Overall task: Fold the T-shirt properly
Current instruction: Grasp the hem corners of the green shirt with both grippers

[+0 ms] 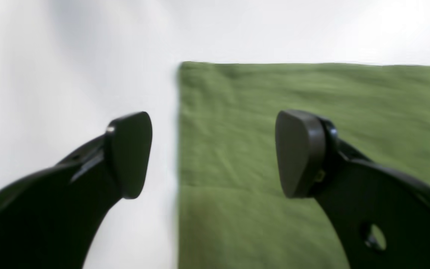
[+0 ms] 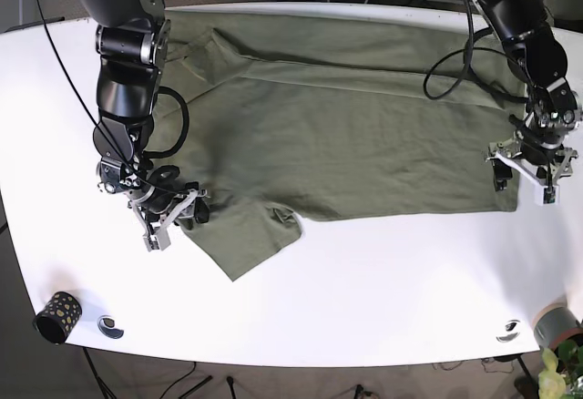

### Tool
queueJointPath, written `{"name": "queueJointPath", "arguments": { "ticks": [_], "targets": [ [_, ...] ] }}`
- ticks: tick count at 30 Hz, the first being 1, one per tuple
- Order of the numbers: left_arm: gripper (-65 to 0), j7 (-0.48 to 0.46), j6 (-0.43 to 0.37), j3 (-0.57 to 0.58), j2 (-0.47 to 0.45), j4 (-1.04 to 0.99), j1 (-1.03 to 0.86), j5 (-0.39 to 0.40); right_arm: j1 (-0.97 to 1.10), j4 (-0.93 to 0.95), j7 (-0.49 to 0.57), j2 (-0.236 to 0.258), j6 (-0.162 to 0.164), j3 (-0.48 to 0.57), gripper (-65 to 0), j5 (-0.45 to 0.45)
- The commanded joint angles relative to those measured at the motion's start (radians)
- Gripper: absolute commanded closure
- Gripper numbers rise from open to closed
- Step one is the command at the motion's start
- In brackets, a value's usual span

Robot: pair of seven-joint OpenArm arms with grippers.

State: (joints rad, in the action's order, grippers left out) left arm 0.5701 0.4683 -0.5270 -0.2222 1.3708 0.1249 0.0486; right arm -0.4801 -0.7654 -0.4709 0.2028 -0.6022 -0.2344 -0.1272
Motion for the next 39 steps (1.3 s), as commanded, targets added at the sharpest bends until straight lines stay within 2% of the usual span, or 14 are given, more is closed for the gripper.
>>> {"name": "queueJointPath", "arguments": {
  "ticks": [1, 3, 6, 13, 18, 23, 29, 33, 34, 36, 38, 39],
  "targets": [
    [-48.5, -0.023, 0.0, 0.0, -0.012, -0.049, 0.057, -0.043, -0.024, -0.012, 0.014, 0.005, -0.002, 0.003, -17.1, 0.001],
    [-48.5, -0.025, 0.0, -0.002, -0.013, -0.13, 0.111, -0.094, -0.024, -0.012, 0.016, 0.004, -0.002, 0.005, -9.5, 0.001],
    [-48.6, -0.026, 0.002, -0.025, -0.033, -0.241, 0.175, -0.114, -0.024, -0.012, 0.016, 0.002, -0.002, 0.005, -3.3, 0.001],
    [-48.6, -0.029, 0.002, -0.035, -0.076, -0.408, 0.273, -0.115, -0.022, -0.012, 0.016, -0.015, 0.0, 0.005, -3.2, 0.001],
    [-48.6, -0.077, 0.005, -0.029, -0.079, -0.476, 0.275, -0.117, -0.022, -0.012, 0.016, -0.015, 0.0, 0.003, -3.2, 0.001],
    [-48.6, -0.081, 0.01, -0.028, -0.098, -0.523, 0.275, -0.111, -0.022, -0.012, 0.016, -0.015, 0.0, -0.001, -3.2, 0.001],
    [-48.1, -0.08, 0.106, -0.028, -0.093, -0.537, 0.275, -0.111, -0.001, -0.012, 0.016, -0.018, 0.0, 0.002, -3.2, 0.001],
    [-47.5, -0.078, 0.112, -0.028, -0.092, -0.537, 0.275, -0.111, 0.017, -0.012, 0.016, -0.019, 0.0, 0.005, -3.2, 0.001],
    [-46.0, -0.078, 0.112, -0.028, -0.092, -0.537, 0.275, -0.111, 0.03, -0.012, 0.016, -0.019, 0.0, 0.003, -3.2, -0.001],
    [-38.8, -0.08, 0.112, -0.028, -0.09, -0.537, 0.275, -0.111, 0.04, -0.012, 0.016, -0.019, 0.0, 0.0, -3.2, -0.004],
    [-27.1, -0.083, 0.112, -0.028, -0.085, -0.537, 0.273, -0.111, 0.045, -0.012, 0.016, -0.019, 0.0, -0.001, -3.2, -0.004],
    [-19.2, -0.083, 0.112, -0.028, -0.078, -0.537, 0.273, -0.114, 0.045, -0.013, 0.016, -0.019, 0.0, -0.001, -3.2, -0.004]
  ]
}}
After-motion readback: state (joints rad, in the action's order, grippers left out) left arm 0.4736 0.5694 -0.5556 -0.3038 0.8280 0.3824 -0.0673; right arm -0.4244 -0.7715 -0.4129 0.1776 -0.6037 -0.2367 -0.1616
